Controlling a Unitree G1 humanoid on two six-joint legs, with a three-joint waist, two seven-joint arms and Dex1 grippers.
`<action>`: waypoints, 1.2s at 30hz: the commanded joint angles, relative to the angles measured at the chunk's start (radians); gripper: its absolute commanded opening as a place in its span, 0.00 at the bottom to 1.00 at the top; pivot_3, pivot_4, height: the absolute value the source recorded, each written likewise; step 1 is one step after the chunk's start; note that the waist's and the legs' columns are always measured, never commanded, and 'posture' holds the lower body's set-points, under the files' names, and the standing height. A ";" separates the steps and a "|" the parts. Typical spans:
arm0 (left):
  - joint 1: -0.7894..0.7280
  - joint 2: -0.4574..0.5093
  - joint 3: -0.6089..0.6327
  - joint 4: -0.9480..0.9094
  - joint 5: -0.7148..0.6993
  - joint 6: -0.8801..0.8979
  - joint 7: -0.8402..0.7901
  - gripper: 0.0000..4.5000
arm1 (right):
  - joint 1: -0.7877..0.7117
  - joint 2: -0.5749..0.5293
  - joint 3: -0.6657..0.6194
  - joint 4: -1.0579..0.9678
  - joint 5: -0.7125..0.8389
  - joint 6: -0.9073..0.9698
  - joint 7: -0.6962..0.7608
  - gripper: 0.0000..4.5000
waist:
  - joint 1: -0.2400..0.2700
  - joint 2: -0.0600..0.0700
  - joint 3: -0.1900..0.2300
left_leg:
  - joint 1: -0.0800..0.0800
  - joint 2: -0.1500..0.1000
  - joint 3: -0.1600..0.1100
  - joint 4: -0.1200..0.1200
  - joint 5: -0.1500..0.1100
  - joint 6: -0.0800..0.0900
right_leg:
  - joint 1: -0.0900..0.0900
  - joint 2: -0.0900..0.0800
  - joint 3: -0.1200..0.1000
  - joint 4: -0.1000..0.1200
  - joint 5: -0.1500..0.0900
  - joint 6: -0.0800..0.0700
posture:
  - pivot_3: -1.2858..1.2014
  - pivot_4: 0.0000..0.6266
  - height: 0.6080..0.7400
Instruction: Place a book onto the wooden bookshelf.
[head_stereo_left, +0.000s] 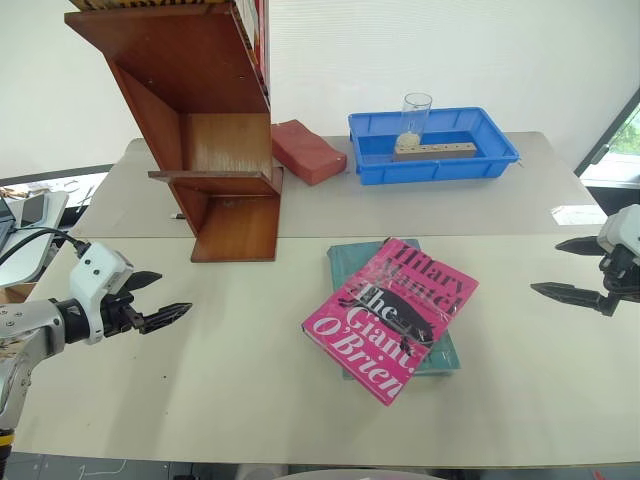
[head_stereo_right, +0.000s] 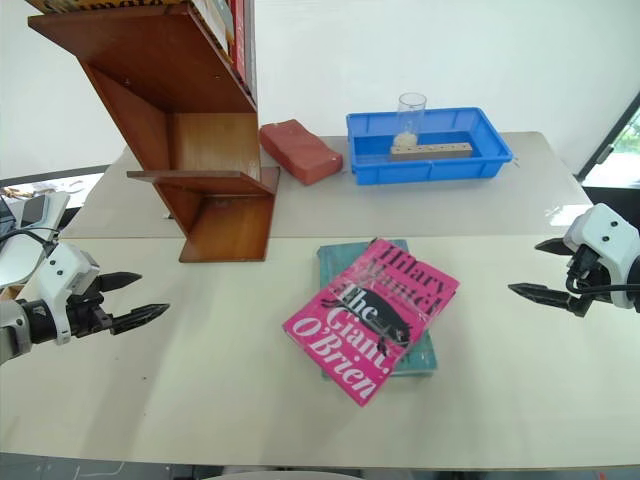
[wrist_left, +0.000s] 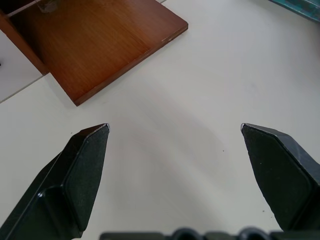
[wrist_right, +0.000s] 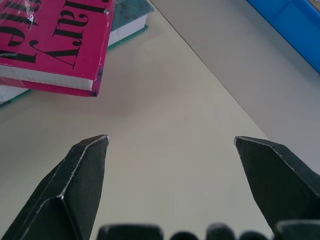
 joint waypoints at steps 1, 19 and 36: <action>0.022 0.020 0.044 -0.030 0.008 -0.006 -0.015 1.00 | -0.030 0.000 -0.036 -0.041 0.008 0.009 -0.029 0.99 | -0.001 0.000 0.000 | 0.000 0.000 0.000 0.000 0.000 0.000 | 0.000 0.000 0.000 0.000 0.000 0.000 | 0.52 0.24 0.31; -0.058 -0.009 -0.022 0.101 0.110 -0.194 -0.064 1.00 | 0.015 0.045 -0.043 -0.072 -0.026 0.003 -0.121 0.99 | 0.004 -0.001 0.000 | 0.001 0.000 0.001 0.000 0.000 0.000 | 0.000 0.000 0.001 0.000 0.001 -0.001 | 0.52 0.24 0.31; -0.569 -0.352 -0.311 0.303 -0.295 0.494 -0.109 1.00 | 0.268 0.086 -0.072 -0.347 -0.061 0.029 -0.120 0.01 | 0.016 -0.002 0.000 | 0.000 -0.002 -0.002 0.002 0.000 0.000 | 0.008 0.001 0.000 0.000 0.001 0.003 | 0.52 0.24 0.31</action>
